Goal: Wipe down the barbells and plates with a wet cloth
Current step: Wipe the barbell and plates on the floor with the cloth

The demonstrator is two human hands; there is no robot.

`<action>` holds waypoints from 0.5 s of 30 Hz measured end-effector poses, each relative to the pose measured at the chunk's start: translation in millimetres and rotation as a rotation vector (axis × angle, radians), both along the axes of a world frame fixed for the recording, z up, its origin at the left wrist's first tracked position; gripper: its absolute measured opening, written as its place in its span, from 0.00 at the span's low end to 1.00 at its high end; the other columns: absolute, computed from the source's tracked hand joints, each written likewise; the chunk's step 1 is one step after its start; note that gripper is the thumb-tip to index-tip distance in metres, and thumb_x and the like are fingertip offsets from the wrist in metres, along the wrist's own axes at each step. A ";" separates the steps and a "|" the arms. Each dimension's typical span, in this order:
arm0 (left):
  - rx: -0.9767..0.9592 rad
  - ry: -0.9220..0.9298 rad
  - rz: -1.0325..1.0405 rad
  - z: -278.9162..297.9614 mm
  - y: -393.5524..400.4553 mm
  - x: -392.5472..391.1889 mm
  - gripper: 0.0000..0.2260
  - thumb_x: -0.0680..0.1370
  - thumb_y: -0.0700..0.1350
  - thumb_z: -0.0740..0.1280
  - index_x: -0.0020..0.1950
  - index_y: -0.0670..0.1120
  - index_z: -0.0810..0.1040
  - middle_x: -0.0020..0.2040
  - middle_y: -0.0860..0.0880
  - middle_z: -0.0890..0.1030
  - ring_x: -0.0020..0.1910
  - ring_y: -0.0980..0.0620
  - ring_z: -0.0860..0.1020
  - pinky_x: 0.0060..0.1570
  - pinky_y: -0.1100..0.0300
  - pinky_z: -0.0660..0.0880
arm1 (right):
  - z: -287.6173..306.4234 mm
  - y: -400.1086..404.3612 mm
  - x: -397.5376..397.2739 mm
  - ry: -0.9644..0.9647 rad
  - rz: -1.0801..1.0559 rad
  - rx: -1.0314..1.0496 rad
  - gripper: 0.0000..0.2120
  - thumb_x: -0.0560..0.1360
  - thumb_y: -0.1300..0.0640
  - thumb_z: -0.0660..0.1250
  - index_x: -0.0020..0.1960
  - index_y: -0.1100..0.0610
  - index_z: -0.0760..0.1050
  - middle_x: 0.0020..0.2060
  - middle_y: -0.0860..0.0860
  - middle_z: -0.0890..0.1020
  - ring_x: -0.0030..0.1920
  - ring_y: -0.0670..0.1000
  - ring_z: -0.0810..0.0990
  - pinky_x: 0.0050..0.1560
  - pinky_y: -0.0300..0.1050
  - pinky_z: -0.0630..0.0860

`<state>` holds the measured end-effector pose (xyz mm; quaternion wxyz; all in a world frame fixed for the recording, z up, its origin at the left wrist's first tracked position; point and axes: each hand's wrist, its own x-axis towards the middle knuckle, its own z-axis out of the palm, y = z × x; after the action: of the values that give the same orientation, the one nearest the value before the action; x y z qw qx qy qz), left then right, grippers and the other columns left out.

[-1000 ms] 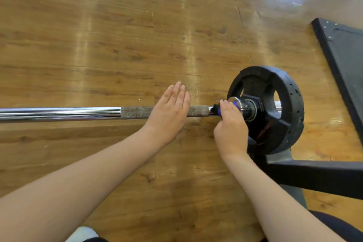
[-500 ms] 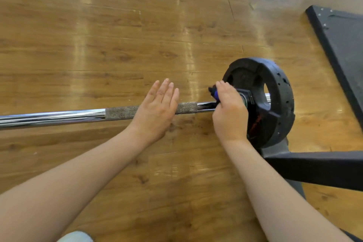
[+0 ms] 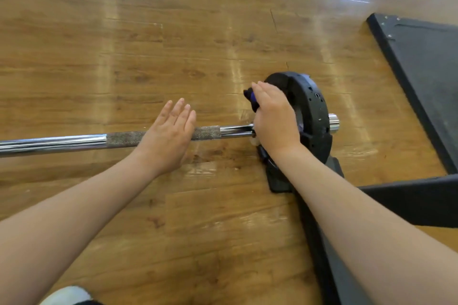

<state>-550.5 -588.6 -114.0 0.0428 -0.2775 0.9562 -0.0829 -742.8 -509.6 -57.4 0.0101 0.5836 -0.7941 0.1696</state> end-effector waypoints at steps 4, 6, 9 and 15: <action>-0.025 -0.107 0.053 3.5 3.6 0.3 0.38 0.59 0.47 0.75 0.64 0.29 0.71 0.62 0.30 0.74 0.65 0.32 0.70 0.71 0.42 0.51 | -17.7 33.8 7.3 -0.121 -0.010 0.131 0.15 0.74 0.71 0.59 0.57 0.64 0.76 0.54 0.58 0.79 0.58 0.57 0.74 0.66 0.50 0.68; -0.068 -0.157 0.053 11.0 6.6 -2.8 0.39 0.63 0.46 0.75 0.67 0.28 0.67 0.65 0.30 0.71 0.68 0.32 0.67 0.71 0.45 0.44 | -22.3 50.7 9.6 -0.165 -0.050 0.152 0.22 0.77 0.69 0.57 0.71 0.62 0.66 0.70 0.56 0.69 0.72 0.54 0.63 0.72 0.40 0.53; -0.086 -0.330 0.078 24.3 11.3 -7.7 0.35 0.78 0.50 0.57 0.75 0.33 0.45 0.76 0.35 0.51 0.76 0.37 0.48 0.72 0.44 0.39 | -17.9 48.2 9.0 -0.248 -0.057 0.214 0.25 0.79 0.69 0.54 0.75 0.59 0.58 0.75 0.52 0.59 0.76 0.49 0.53 0.72 0.36 0.46; -0.026 -0.568 0.099 56.6 8.8 -21.8 0.32 0.80 0.50 0.53 0.76 0.36 0.40 0.77 0.38 0.47 0.77 0.41 0.45 0.74 0.47 0.41 | -5.7 35.3 7.4 -0.384 -0.102 0.289 0.27 0.80 0.69 0.52 0.77 0.57 0.55 0.76 0.50 0.55 0.76 0.48 0.50 0.73 0.40 0.49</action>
<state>-572.3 -579.7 -57.4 0.3095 -0.2902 0.8899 -0.1674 -735.4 -474.3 -63.1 -0.2160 0.4950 -0.8260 0.1614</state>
